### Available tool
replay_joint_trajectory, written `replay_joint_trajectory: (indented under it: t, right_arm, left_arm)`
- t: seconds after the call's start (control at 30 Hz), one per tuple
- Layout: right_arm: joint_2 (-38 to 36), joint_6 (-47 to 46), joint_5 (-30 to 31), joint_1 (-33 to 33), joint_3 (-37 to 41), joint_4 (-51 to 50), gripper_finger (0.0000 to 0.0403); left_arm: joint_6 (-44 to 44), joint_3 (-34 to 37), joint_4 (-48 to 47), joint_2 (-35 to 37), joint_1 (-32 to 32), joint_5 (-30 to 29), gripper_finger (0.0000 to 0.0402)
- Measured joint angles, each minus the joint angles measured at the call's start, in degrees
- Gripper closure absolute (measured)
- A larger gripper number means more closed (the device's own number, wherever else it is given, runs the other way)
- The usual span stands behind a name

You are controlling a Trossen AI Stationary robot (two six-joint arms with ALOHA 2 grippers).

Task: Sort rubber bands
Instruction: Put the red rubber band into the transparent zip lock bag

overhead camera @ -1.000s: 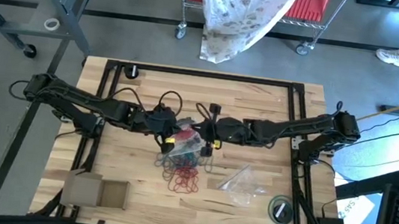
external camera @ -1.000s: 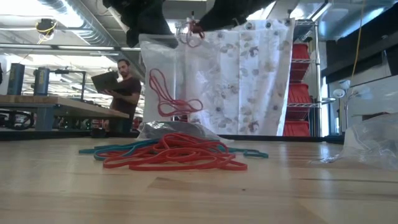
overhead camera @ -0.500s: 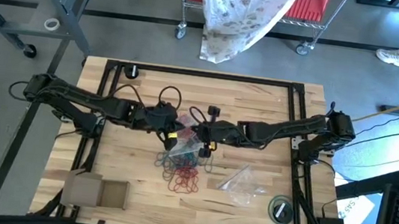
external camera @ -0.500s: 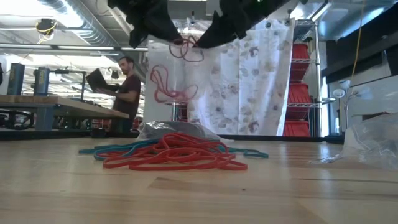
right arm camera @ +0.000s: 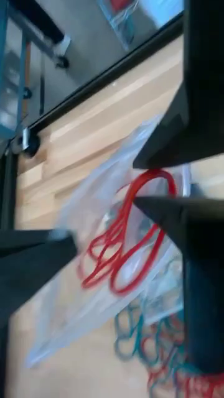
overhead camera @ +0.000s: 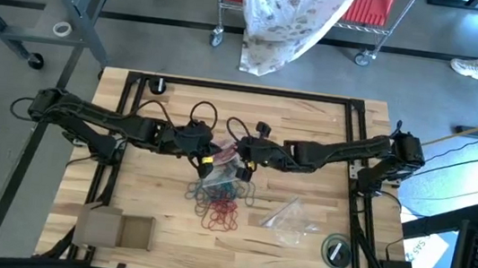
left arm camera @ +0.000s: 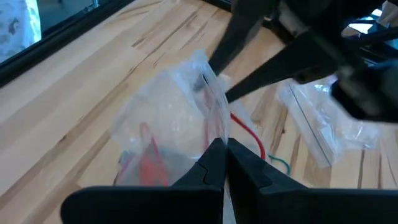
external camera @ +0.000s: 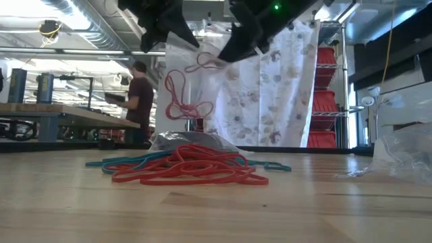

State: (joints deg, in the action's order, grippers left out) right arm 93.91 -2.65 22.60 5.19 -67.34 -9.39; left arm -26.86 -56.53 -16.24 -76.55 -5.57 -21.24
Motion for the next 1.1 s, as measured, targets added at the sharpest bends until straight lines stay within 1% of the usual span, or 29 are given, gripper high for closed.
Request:
replay_joint_trajectory:
  t: [0.1, 0.23, 0.37, 0.43, 0.53, 0.63, 0.73, 0.8, 0.9, 1.1]
  right_arm:
    - [-0.02, -0.10, -4.20, 0.02, -3.96, -2.80, 0.0267]
    - [-0.10, 0.04, -8.02, 0.08, -10.51, -13.74, 0.0218]
    - [-0.28, -0.44, -11.71, 1.11, -12.61, -24.10, 0.0199]
    - [-0.31, -0.43, -12.90, 2.56, -11.64, -25.51, 0.0197]
    - [-0.25, -0.84, -14.75, 5.49, -7.76, -22.73, 0.0196]
    - [1.18, -1.02, -14.90, 8.23, -2.62, -16.63, 0.0196]
    - [3.81, -0.66, -15.16, 10.54, 1.76, -9.63, 0.0196]
    - [6.26, -0.58, -17.14, 11.78, 3.84, -6.60, 0.0197]
    - [10.62, -1.97, -19.16, 13.33, 4.90, -4.43, 0.0208]
    - [16.10, -5.96, -19.38, 13.34, 5.10, -1.61, 0.0254]
  left_arm:
    - [-0.19, 0.00, -0.76, 0.00, 0.24, -0.12, 0.0401]
    - [-0.32, 0.00, -1.64, 0.00, 0.43, -0.17, 0.0401]
    - [-0.64, 0.00, -3.14, 0.00, 0.42, -0.17, 0.0401]
    - [-1.01, 0.00, -3.89, 0.00, 0.42, -0.19, 0.0401]
    - [-1.17, 0.00, -4.45, 0.00, 0.42, -0.61, 0.0401]
    - [-1.19, 0.00, -4.38, 0.00, 0.42, -0.62, 0.0401]
    - [-1.00, 0.00, -4.27, 0.00, 0.42, -0.62, 0.0401]
    - [-1.00, -0.02, -4.30, -0.04, 0.42, -0.61, 0.0401]
    - [-0.98, -0.02, -4.37, -0.04, 0.42, -0.61, 0.0401]
    - [-0.93, -0.02, -4.21, -0.04, 0.38, -0.61, 0.0401]
